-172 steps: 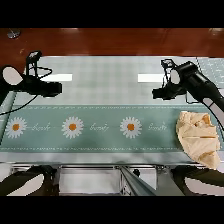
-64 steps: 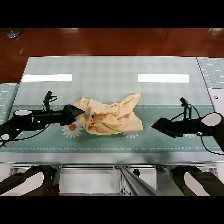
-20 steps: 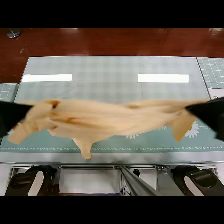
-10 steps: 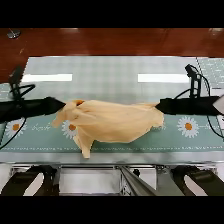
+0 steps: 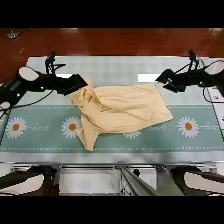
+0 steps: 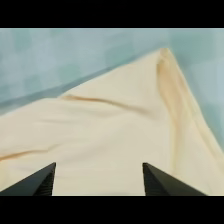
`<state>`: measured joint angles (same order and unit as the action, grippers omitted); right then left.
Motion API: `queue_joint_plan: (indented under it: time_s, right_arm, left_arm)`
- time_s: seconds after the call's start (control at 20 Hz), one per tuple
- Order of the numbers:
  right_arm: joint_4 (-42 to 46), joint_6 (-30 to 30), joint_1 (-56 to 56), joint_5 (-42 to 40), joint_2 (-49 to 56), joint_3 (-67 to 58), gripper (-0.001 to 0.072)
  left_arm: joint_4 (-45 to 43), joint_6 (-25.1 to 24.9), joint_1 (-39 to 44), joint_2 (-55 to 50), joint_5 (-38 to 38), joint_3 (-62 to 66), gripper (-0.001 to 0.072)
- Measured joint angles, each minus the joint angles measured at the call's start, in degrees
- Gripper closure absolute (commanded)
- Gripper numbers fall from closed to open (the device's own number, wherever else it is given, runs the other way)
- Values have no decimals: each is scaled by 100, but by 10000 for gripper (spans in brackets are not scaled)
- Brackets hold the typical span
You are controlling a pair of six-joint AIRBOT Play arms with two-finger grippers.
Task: Fold the shirts.
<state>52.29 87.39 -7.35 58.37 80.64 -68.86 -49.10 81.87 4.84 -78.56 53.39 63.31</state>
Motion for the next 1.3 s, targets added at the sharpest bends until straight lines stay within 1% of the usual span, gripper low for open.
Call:
queue_joint_plan:
  time_s: [0.1, 0.2, 0.25, 0.35, 0.45, 0.55, 0.6, 0.75, 0.85, 0.9, 0.95, 1.0, 1.1, 1.3]
  right_arm:
    - [39, -256, -466, 675, 59, -444, 88]
    - [315, -546, -1012, 1292, -107, -601, 88]
    - [518, -649, -1285, 1488, -254, -540, 89]
    - [903, -695, -1862, 1655, -647, -35, 94]
    - [992, -682, -2326, 1539, -1097, 841, 94]
    - [732, -822, -2601, 1296, -1561, 1829, 94]
    - [546, -931, -2675, 1215, -1740, 2229, 94]
    - [74, -1263, -2809, 1071, -2083, 3145, 94]
    - [-37, -1368, -2846, 1029, -2179, 3458, 93]
    - [-70, -1394, -2859, 1032, -2212, 3558, 94]
    - [-66, -1403, -2870, 1027, -2232, 3624, 94]
    - [-17, -1397, -2874, 1014, -2247, 3676, 94]
    - [98, -1342, -2881, 1016, -2247, 3735, 94]
    - [190, -1281, -2787, 968, -1989, 3786, 94]
  left_arm:
    - [-393, -15, -380, -149, 723, 369, 5]
    - [-726, -24, -885, -114, 1311, 428, 6]
    - [-820, -24, -1119, -20, 1561, 306, 7]
    - [-822, -127, -1480, 291, 1875, -367, 7]
    - [-295, -461, -1631, 595, 1864, -1283, 7]
    - [664, -979, -1585, 831, 1779, -2280, 8]
    - [999, -1167, -1493, 881, 1596, -2638, 8]
    - [1722, -1537, -944, 935, 1117, -3368, 9]
    - [2006, -1641, -509, 933, 763, -3571, 11]
    - [2151, -1681, -260, 933, 570, -3633, 38]
    - [2234, -1707, -35, 933, 387, -3674, 264]
    - [2302, -1742, 129, 931, 254, -3698, 686]
    - [2385, -1823, 323, 931, 50, -3716, 688]
    - [2465, -1980, 361, 929, 81, -3585, 688]
